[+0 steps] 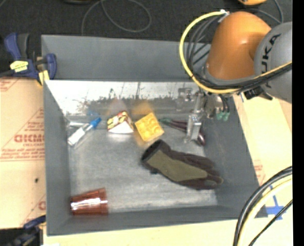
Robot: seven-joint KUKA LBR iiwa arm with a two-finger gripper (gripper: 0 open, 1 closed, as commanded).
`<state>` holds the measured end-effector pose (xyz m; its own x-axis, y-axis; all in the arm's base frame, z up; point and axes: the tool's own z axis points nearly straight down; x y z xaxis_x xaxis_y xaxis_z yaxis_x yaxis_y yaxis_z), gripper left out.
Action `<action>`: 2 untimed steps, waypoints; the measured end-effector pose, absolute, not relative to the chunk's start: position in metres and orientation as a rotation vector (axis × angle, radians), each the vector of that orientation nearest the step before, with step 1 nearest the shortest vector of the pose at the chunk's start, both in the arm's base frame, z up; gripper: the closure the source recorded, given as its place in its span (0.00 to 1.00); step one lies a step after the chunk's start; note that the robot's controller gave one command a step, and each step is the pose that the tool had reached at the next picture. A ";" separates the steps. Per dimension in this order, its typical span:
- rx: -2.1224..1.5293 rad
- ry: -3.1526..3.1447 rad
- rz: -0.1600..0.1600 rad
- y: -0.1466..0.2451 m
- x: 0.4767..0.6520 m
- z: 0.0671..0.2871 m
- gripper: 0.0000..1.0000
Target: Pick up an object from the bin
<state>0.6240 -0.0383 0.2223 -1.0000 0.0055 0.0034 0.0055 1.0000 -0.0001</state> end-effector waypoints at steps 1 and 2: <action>-0.008 -3.147 0.001 -0.038 0.625 0.227 0.00; -0.003 -3.148 0.002 -0.041 0.606 0.160 0.00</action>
Offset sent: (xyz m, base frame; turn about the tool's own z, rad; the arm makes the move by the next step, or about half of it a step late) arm -0.0454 -0.0054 -0.1523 -0.0123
